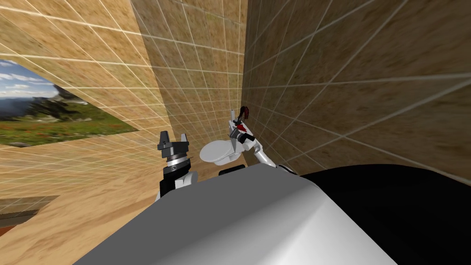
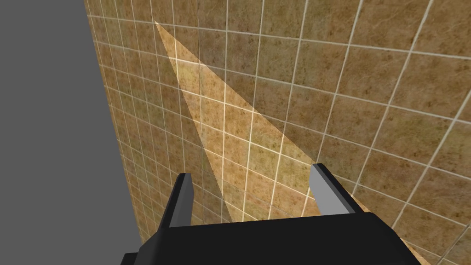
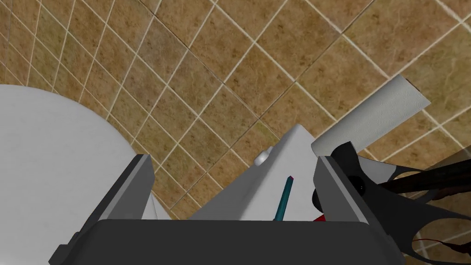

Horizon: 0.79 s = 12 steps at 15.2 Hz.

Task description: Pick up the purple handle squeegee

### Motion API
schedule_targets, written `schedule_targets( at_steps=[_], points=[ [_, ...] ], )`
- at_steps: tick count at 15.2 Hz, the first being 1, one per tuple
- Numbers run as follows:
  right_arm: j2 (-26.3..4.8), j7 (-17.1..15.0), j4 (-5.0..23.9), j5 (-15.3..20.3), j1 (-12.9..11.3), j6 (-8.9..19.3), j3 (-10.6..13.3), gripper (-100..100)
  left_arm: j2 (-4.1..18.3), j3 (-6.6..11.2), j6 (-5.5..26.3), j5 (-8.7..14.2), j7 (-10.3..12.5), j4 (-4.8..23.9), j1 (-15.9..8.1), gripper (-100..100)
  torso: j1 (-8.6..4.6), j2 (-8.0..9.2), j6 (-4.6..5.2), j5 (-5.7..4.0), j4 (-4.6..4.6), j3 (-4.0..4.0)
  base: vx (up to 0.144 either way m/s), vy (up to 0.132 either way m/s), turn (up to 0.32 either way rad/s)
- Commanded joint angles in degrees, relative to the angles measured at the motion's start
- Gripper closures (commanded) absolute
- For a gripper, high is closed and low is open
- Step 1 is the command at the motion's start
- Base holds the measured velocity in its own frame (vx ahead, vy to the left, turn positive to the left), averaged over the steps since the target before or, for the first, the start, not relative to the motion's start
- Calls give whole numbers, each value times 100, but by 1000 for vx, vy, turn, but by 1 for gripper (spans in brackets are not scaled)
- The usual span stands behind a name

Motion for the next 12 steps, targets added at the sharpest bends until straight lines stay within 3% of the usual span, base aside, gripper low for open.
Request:
schedule_targets(
  at_steps=[1, 2, 5, 6, 8, 9, 11, 12],
  points=[
    [-28, -204, 76, -84, -64, 239, 35, -100, 0, 0, 0, 0, 0, 0, 0, 0, 0, 0, 0, 0, 0, 0, 14, 5, -19],
    [-92, -390, 231, -310, -293, 408, 90, -100, 0, 0, 0, 0, 0, 0, 0, 0, 0, 1, 0, 0, 0, 1, 17, 3, -61],
    [-92, -535, 231, -310, -293, 629, 90, -100, 0, 0, 0, 0, 0, 0, 0, 0, -1, 0, 0, 0, 0, 0, 15, 4, -22],
    [-163, -780, 389, -536, -520, 843, 135, -100, 0, 0, 0, 0, 0, 0, 0, 0, -1, 3, 0, 0, 0, 1, 14, 1, -47],
    [-163, -862, 389, -536, -520, 1019, 135, -100, 0, 0, 0, 0, 0, 0, 0, 0, -1, 1, 0, 0, 0, 0, 17, 5, -32],
    [-241, -1073, 546, -761, -744, 1174, 171, -100, 0, 0, 0, 0, 0, 0, 0, 0, -1, 1, 0, 0, 0, 1, 22, 6, -36],
    [-241, -1181, 546, -761, -744, 1405, 171, -100, 0, 0, 0, 0, 0, 0, 0, 0, 0, -2, -1, 0, 0, -1, 21, 4, -22],
    [-327, -1390, 704, -985, -965, 1537, 198, -100, 0, 0, 0, 0, 0, 0, 0, 0, -1, -1, 0, 0, 0, -1, 21, 4, -20]
  ],
)
